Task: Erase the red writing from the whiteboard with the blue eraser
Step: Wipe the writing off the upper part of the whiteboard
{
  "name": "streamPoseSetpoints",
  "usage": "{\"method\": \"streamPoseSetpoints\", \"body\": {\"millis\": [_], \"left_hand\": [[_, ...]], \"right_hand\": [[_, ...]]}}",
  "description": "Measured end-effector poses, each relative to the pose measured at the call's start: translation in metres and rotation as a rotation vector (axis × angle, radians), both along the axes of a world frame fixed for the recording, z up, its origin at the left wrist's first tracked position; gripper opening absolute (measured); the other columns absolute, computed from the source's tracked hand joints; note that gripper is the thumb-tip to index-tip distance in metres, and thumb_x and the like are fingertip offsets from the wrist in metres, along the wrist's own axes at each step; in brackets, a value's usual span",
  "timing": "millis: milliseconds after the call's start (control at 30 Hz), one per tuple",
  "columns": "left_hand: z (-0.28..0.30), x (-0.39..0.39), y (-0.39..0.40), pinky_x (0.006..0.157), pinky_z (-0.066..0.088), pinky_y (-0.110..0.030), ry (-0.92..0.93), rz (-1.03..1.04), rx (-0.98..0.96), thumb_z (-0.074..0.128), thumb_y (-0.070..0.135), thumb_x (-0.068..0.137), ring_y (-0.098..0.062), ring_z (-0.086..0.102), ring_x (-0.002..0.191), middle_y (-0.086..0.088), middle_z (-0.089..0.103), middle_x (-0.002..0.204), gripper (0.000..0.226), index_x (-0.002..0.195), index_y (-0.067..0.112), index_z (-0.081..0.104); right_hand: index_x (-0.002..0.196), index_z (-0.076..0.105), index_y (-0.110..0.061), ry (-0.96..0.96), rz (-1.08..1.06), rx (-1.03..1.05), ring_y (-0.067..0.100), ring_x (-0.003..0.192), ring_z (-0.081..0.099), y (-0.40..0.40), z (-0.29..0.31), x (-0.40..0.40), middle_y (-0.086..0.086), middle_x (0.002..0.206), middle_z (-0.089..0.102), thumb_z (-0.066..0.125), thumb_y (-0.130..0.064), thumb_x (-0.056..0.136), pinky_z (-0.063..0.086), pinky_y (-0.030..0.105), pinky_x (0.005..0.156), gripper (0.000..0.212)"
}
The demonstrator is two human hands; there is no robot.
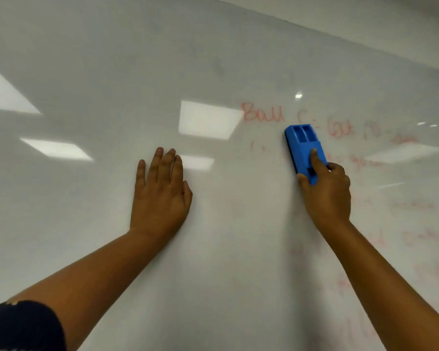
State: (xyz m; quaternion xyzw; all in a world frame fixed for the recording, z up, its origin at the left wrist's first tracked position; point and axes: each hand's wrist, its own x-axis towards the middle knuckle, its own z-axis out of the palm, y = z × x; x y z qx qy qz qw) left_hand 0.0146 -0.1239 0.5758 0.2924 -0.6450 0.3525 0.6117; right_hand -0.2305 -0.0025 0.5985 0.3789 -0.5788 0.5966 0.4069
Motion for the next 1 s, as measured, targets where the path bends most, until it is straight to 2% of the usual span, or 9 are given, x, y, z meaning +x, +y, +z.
{"method": "streamPoseSetpoints", "body": {"millis": [167,300,400,500,633,667,767,867,1000], "left_hand": [[-0.001,0.0,0.003,0.109,0.022,-0.055,0.005,-0.015,0.012,0.025,0.025,0.088,-0.039,0.035,0.132,-0.025,0.044,0.138,0.057,0.13,-0.008,0.045],[-0.001,0.001,0.004,0.108,0.022,-0.053,0.005,-0.013,0.011,0.024,0.026,0.088,-0.038,0.036,0.132,-0.025,0.045,0.137,0.058,0.13,-0.007,0.045],[-0.001,0.001,0.005,0.107,0.024,-0.054,0.018,-0.024,-0.011,0.026,0.025,0.088,-0.039,0.039,0.13,-0.025,0.047,0.135,0.056,0.128,-0.008,0.048],[-0.002,0.001,0.005,0.107,0.026,-0.054,0.021,-0.026,-0.02,0.027,0.025,0.089,-0.039,0.039,0.13,-0.025,0.048,0.135,0.055,0.128,-0.008,0.048],[-0.002,0.001,0.005,0.106,0.026,-0.054,0.018,-0.021,-0.021,0.027,0.024,0.088,-0.04,0.039,0.13,-0.025,0.048,0.135,0.055,0.128,-0.008,0.048],[-0.002,0.001,0.005,0.107,0.026,-0.054,0.015,-0.022,-0.019,0.027,0.024,0.088,-0.04,0.039,0.13,-0.025,0.047,0.135,0.055,0.128,-0.008,0.048],[-0.002,0.002,0.003,0.106,0.024,-0.053,0.01,-0.018,-0.02,0.027,0.024,0.088,-0.04,0.039,0.129,-0.026,0.048,0.135,0.055,0.128,-0.008,0.048],[0.0,0.002,0.004,0.107,0.022,-0.051,0.008,-0.013,-0.01,0.026,0.025,0.087,-0.039,0.039,0.13,-0.025,0.047,0.136,0.056,0.128,-0.007,0.048],[-0.001,0.002,0.004,0.108,0.022,-0.051,0.005,-0.023,-0.007,0.026,0.026,0.088,-0.039,0.037,0.131,-0.025,0.046,0.137,0.057,0.129,-0.007,0.047]], "right_hand": [[0.145,0.022,-0.034,0.281,0.03,0.079,0.027,0.114,0.039,-0.018,-0.02,0.067,0.01,0.136,0.035,0.055,-0.024,0.091,0.045,0.038,0.084,0.064],[0.145,0.017,-0.038,0.477,-0.024,0.154,0.022,0.12,0.037,-0.02,-0.052,0.074,0.008,0.141,0.034,0.054,-0.031,0.092,0.05,0.031,0.079,0.065],[0.143,0.022,-0.039,0.445,-0.037,0.152,0.022,0.119,0.039,-0.011,-0.052,0.045,0.007,0.139,0.039,0.057,-0.031,0.09,0.048,0.03,0.076,0.064],[0.143,0.027,-0.036,0.289,-0.014,0.075,0.025,0.115,0.041,-0.002,-0.033,0.017,0.009,0.134,0.041,0.057,-0.027,0.09,0.039,0.027,0.075,0.061],[0.143,0.028,-0.027,0.122,0.064,0.009,0.028,0.115,0.044,-0.004,-0.003,0.024,0.013,0.132,0.04,0.055,-0.024,0.092,0.047,0.035,0.087,0.059],[0.142,0.031,-0.026,0.122,0.114,-0.001,0.027,0.11,0.047,-0.007,0.001,0.033,0.012,0.13,0.04,0.055,-0.024,0.092,0.048,0.034,0.086,0.057],[0.14,0.034,-0.028,0.243,0.199,0.038,0.02,0.104,0.048,-0.019,-0.006,0.066,0.004,0.121,0.041,0.053,-0.03,0.092,0.042,0.014,0.075,0.052],[0.142,0.029,-0.037,0.456,0.075,0.077,0.016,0.117,0.037,-0.026,-0.032,0.073,0.001,0.133,0.04,0.056,-0.028,0.091,0.041,0.02,0.081,0.058],[0.139,0.036,-0.036,0.335,0.065,0.012,0.021,0.113,0.041,-0.016,-0.036,0.035,0.005,0.13,0.044,0.062,-0.026,0.087,0.037,0.022,0.078,0.059]]}}
